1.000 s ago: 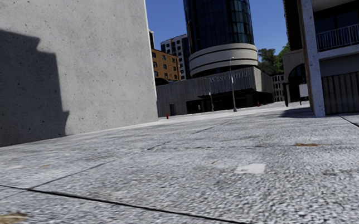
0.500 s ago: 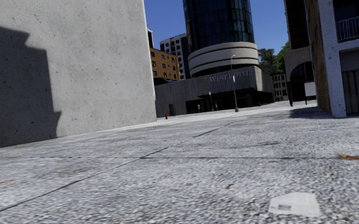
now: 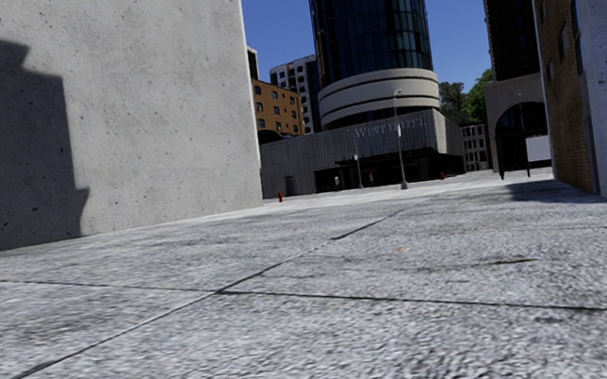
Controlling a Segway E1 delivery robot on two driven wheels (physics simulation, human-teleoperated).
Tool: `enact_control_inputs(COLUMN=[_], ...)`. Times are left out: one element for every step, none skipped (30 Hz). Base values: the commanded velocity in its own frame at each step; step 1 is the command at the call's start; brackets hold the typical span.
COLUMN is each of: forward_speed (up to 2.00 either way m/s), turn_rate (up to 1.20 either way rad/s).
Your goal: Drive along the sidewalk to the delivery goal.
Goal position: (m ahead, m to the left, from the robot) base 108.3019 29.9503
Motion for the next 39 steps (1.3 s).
enact_control_inputs(forward_speed=[1.97,1.97,1.97,1.97,1.97,1.97,1.97,1.97,1.97,1.97,1.97,1.97,1.99,1.99,1.99,1.99,1.99,1.99,1.99,2.0,2.0,2.0,2.0,1.99,1.99,1.99,1.99,1.99,1.99,1.99,1.99,1.99,1.99,1.99,1.99,2.0,2.0,2.0,2.0], turn_rate=[0.0,0.0,0.0,0.0,0.0,0.0,0.0,0.0,0.0,0.0,0.0,0.0,0.0,0.0,0.0,0.0,0.0,0.0,0.0,0.0,0.0,0.0,0.0,0.0,0.0,0.0,0.0,0.0,0.0,0.0,0.0,0.0,0.0,0.0,0.0,0.0,0.0,0.0,0.0])
